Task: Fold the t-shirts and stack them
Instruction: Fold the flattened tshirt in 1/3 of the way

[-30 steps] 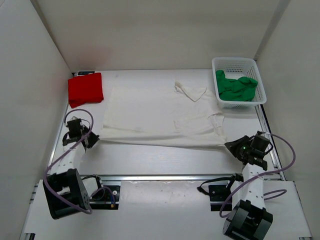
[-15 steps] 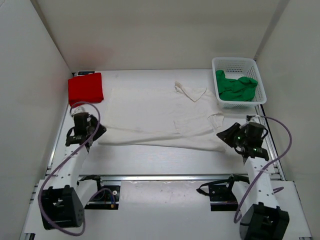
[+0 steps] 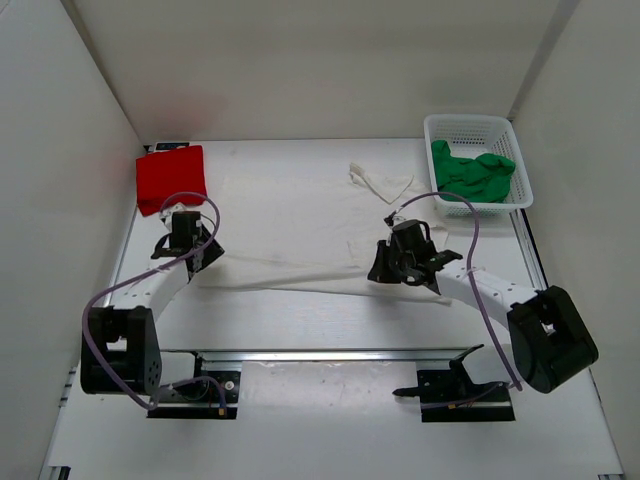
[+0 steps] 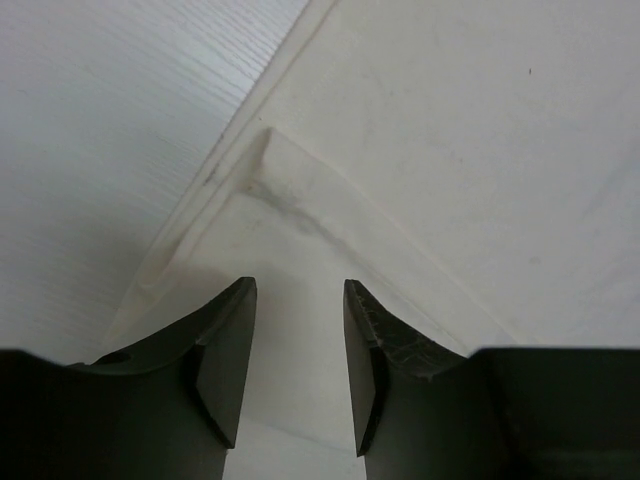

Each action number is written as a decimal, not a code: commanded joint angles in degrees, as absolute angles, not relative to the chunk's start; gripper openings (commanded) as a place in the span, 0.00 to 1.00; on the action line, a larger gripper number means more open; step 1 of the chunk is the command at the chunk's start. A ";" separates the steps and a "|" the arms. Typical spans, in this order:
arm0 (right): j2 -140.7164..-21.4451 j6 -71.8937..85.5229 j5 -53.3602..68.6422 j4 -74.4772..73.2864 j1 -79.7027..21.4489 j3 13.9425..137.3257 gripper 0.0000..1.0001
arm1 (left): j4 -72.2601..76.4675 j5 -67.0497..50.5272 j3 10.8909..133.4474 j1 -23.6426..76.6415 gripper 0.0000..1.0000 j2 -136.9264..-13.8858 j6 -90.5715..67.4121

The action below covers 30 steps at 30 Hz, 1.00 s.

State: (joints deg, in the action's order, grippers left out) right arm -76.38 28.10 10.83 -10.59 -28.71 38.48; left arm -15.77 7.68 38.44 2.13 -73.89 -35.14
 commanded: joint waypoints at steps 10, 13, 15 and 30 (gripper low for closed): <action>-69.52 27.16 13.00 -2.29 -29.36 32.97 0.05 | -8.10 6.25 42.10 -4.66 0.48 -82.88 -40.86; -67.51 28.12 13.98 -0.62 -30.14 30.16 0.05 | -4.76 5.37 40.26 -4.48 0.49 -82.00 -42.36; -67.15 28.57 14.24 -0.61 -31.63 28.66 0.05 | -3.87 4.93 39.82 -4.13 0.49 -81.83 -42.54; -66.89 28.74 15.56 2.02 -29.19 25.40 0.05 | -5.27 5.71 41.74 -3.69 0.09 -84.46 -43.95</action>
